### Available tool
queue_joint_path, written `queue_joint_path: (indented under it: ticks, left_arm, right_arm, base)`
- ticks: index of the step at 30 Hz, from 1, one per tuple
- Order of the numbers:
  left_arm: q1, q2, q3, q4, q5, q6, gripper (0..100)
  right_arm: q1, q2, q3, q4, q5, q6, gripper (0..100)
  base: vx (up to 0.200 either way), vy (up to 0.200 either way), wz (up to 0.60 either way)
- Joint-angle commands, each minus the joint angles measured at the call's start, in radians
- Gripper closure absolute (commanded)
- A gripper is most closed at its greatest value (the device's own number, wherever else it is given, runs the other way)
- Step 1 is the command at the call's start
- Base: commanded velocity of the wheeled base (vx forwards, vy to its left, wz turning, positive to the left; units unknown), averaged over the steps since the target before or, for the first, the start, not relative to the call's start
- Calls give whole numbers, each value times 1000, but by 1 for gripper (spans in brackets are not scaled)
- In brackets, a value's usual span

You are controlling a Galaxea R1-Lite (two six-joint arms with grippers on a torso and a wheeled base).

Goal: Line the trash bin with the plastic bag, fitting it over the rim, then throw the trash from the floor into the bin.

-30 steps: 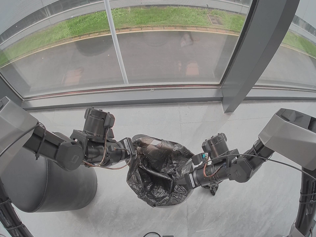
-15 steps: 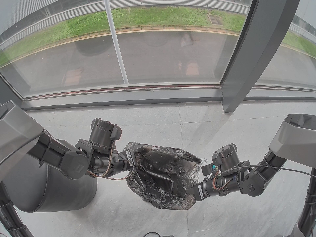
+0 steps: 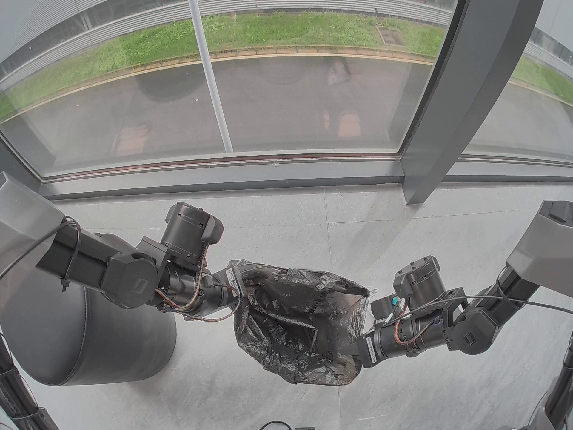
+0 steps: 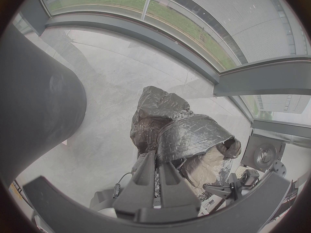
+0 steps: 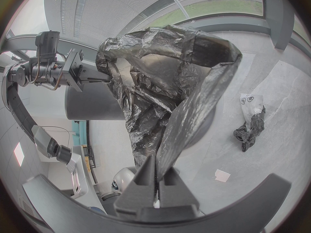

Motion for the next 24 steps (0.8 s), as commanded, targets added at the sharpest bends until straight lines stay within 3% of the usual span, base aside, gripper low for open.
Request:
queue_joint_path:
  ticks: [1, 16, 24]
  left_arm:
    - [-5, -19, -5, 3, 1, 1, 100]
    - [-11, -6, 29, 29, 1, 0, 100]
    - [-42, -44, -41, 285, 1, 1, 100]
  right_arm:
    - [2, -33, 0, 23, 1, -6, 100]
    - [36, -19, 6, 102, -2, -29, 100]
    - [26, 13, -22, 100, -10, -29, 100]
  base:
    - [0, 0, 0]
    - [0, 0, 0]
    - [0, 0, 0]
